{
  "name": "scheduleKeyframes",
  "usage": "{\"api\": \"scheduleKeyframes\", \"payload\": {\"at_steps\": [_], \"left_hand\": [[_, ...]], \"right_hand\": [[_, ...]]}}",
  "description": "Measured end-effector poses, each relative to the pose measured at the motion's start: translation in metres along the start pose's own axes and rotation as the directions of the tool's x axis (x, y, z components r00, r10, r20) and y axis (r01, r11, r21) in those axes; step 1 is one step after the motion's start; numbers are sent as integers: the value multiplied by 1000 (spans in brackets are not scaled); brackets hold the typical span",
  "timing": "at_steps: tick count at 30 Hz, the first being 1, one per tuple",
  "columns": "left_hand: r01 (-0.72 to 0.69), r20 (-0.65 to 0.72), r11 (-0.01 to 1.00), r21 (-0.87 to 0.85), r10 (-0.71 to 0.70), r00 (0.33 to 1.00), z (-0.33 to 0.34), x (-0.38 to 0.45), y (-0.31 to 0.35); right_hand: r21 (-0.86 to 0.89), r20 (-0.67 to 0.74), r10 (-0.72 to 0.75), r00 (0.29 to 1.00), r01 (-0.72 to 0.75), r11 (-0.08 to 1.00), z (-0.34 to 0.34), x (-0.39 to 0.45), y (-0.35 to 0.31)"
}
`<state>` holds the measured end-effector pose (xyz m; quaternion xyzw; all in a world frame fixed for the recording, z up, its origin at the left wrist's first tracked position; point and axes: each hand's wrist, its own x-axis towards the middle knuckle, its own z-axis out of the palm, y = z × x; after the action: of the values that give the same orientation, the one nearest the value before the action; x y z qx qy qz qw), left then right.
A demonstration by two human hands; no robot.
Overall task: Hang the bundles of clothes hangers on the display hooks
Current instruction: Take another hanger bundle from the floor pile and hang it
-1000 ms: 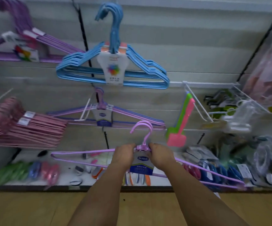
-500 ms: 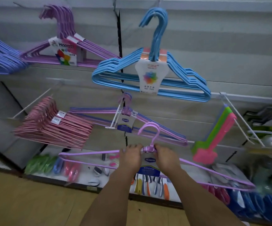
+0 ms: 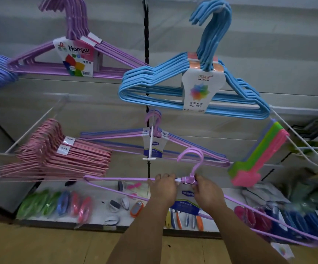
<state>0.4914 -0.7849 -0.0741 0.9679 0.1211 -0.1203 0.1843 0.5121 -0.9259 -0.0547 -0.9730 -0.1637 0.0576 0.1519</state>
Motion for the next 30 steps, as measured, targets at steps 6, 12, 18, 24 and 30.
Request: {"api": "scheduleKeyframes", "payload": {"at_steps": [6, 12, 18, 24, 30], "left_hand": [[-26, 37, 999, -35, 27, 999, 8, 7, 7], [-80, 17, 995, -59, 81, 997, 14, 20, 46], [-151, -13, 982, -114, 151, 989, 17, 38, 81], [-183, -111, 968, -173, 166, 980, 4, 60, 71], [-180, -169, 980, -78, 165, 972, -6, 90, 31]], "right_hand": [[-55, 34, 22, 999, -20, 998, -4, -1, 10], [-81, -72, -4, 997, -2, 997, -15, 4, 55], [-74, -124, -30, 992, 21, 997, -27, 13, 92], [-50, -143, -34, 989, 27, 998, -26, 40, 86], [19, -153, -16, 988, 19, 1000, -3, 74, 55]]}}
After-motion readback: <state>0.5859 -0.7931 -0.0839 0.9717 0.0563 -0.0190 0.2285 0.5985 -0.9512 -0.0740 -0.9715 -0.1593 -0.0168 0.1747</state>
